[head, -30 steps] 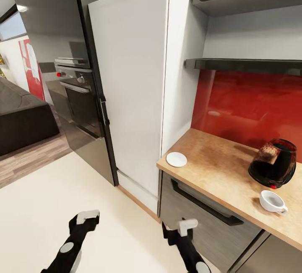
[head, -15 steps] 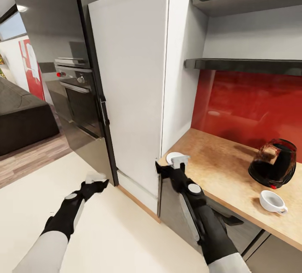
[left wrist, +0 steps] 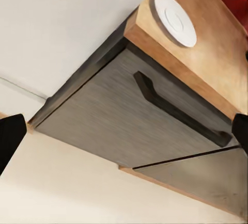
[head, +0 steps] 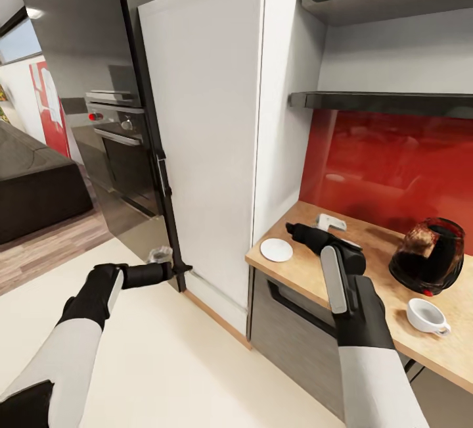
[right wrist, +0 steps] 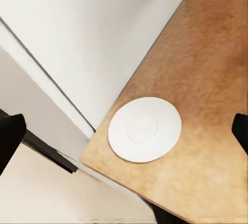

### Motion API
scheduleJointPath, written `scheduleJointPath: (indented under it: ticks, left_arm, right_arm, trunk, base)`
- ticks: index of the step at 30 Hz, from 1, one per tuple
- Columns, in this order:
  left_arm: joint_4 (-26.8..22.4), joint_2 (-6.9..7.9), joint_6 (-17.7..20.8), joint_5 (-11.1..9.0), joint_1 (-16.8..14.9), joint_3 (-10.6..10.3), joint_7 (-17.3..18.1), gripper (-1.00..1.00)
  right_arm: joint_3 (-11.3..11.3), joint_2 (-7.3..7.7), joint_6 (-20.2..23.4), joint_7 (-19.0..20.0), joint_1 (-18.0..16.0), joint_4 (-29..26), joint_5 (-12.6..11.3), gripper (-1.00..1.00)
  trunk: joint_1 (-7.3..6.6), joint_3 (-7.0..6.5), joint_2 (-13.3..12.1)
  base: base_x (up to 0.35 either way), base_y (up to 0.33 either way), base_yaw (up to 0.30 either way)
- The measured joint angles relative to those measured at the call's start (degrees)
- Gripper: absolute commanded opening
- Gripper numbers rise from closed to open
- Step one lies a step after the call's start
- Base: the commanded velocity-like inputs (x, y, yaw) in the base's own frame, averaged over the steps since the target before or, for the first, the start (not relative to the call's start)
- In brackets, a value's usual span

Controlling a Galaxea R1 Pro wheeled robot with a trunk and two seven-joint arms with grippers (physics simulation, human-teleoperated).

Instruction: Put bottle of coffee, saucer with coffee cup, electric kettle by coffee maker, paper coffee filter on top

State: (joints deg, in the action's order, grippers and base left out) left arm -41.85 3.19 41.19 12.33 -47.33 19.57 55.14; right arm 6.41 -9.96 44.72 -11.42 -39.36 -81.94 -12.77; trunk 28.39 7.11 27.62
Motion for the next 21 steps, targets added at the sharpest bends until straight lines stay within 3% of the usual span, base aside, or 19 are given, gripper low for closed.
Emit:
scheduleJointPath:
  ticks: [2,7,10,16,21]
  left_arm:
    - [0.3,-0.44,0.8,-0.5,0.2,0.3,0.6,1.0]
    - [-0.8,0.2,0.7,0.5,0.0,-0.3,-0.2,1.0]
    - [-1.7,0.39,0.7,-0.4,0.4,0.2,-0.6,1.0]
    - [-2.0,0.51,0.6,-2.3,0.7,0.3,-0.7,1.0]
    - [-1.9,0.05,0.5,-3.8,1.4,0.1,-0.7,1.0]
  right_arm:
    - [0.0,0.0,1.1,0.3,0.2,0.1,0.0,1.0]
    - [0.0,0.0,1.9,-0.5,0.2,0.1,0.0,1.0]
    - [0.0,0.0,2.1,-0.8,0.3,-0.2,-0.1,1.0]
    - [0.0,0.04,2.1,-0.7,0.3,1.7,-0.1,1.0]
    - [-0.3,1.14,2.2,-0.6,0.2,3.3,-0.1,1.0]
  trunk:
    - [0.0,0.0,0.0]
    - [0.0,0.0,0.0]
    - [0.0,0.0,0.0]
    - [-0.03,0.0,0.0]
    - [-0.03,0.01,0.0]
  base:
    - [0.0,0.0,0.0]
    - [0.0,0.0,0.0]
    - [0.039,0.0,0.0]
    - [0.257,0.0,0.0]
    - [0.326,0.0,0.0]
